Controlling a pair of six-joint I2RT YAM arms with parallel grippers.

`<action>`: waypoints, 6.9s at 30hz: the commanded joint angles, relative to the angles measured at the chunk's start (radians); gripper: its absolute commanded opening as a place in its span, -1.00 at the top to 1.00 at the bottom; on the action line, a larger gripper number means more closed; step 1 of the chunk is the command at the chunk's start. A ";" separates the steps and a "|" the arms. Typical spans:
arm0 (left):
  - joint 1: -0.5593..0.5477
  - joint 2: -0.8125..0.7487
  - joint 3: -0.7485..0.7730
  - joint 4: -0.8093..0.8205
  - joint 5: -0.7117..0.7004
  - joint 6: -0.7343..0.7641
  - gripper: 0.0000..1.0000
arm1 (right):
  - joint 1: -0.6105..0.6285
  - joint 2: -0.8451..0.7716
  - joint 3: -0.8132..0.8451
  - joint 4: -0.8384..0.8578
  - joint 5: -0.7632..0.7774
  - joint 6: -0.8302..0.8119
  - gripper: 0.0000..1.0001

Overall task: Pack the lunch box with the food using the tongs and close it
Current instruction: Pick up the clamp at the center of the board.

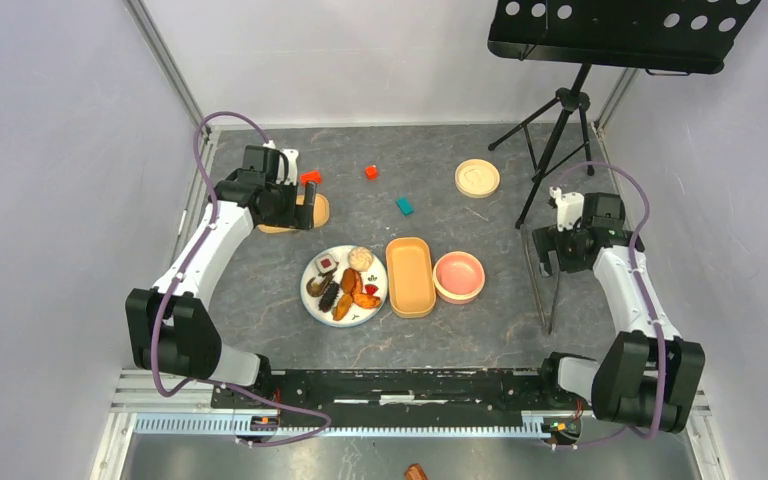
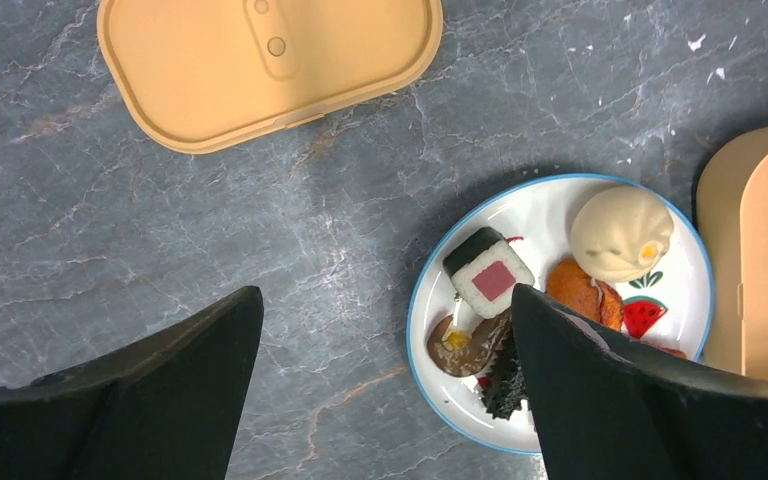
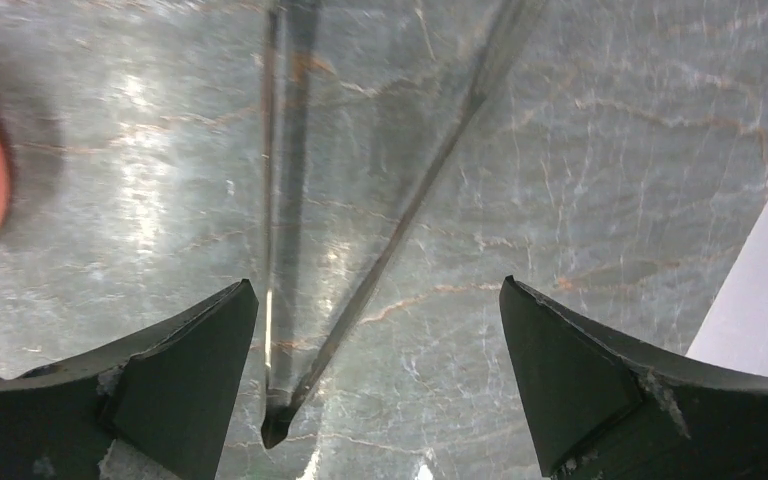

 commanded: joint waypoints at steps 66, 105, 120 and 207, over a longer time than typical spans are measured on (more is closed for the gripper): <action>-0.098 -0.051 -0.085 1.272 0.952 -0.833 -0.93 | 0.459 0.299 0.517 0.542 -0.722 0.695 1.00; -0.043 0.058 -0.062 1.618 0.795 -1.134 0.96 | 0.526 0.462 0.626 0.835 -0.818 1.091 -0.77; -0.014 0.067 -0.099 1.734 0.698 -1.279 0.95 | 0.615 0.468 0.690 0.843 -0.788 1.202 -0.84; 0.309 -0.340 -0.229 0.586 0.659 -0.353 -0.99 | 0.639 0.405 0.850 -0.173 -0.482 -0.112 0.31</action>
